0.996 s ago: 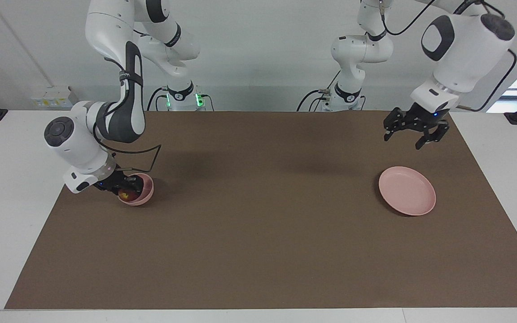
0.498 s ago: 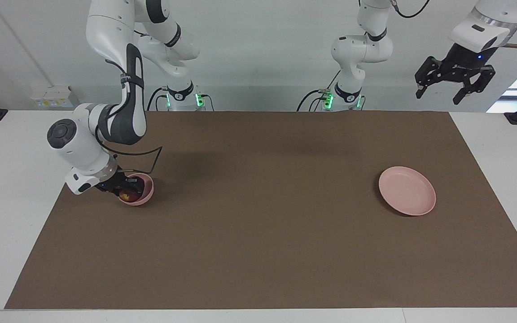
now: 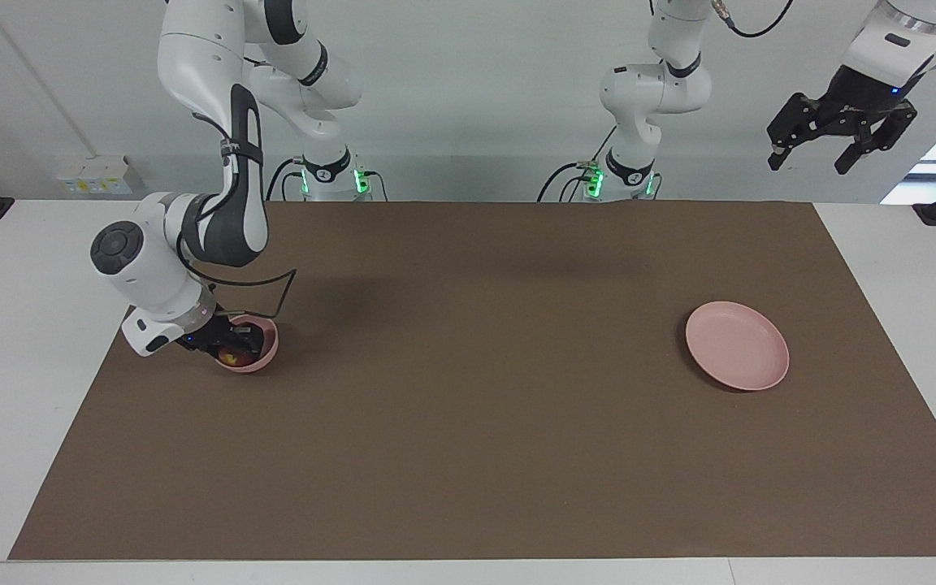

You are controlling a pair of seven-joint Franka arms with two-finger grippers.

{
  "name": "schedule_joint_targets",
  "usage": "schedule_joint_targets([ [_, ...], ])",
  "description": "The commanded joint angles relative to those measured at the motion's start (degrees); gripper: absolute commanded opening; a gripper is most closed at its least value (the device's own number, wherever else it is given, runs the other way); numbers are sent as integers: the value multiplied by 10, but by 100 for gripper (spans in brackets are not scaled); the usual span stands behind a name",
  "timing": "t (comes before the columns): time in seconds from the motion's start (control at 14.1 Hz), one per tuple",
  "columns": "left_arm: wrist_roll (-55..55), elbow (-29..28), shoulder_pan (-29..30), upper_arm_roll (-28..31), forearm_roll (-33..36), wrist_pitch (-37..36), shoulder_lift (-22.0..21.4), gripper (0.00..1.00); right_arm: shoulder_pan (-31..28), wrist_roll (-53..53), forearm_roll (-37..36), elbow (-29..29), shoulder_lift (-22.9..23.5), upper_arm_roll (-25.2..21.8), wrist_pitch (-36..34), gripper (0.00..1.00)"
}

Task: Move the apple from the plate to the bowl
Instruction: 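Carry the apple over the bowl with the right gripper while the left retracts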

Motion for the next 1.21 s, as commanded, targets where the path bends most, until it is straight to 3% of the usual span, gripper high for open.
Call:
schedule_joint_targets([
  [0.0, -11, -31, 10, -7, 11, 1, -24, 100, -5, -9, 1, -7, -1, 6, 12, 0],
  [0.5, -13, -65, 24, -9, 10, 13, -33, 100, -4, -9, 1, -8, 1, 6, 13, 0],
  [0.78, -13, -117, 23, -9, 11, 50, -50, 100, -4, -9, 1, -10, 2, 6, 13, 1],
  [1.0, -13, -122, 22, -9, 10, 49, -55, 100, -4, -8, 1, -11, 2, 6, 13, 39],
  [1.14, -12, -121, 22, -9, 9, 48, -55, 100, -4, -8, 1, -11, 2, 6, 13, 51],
])
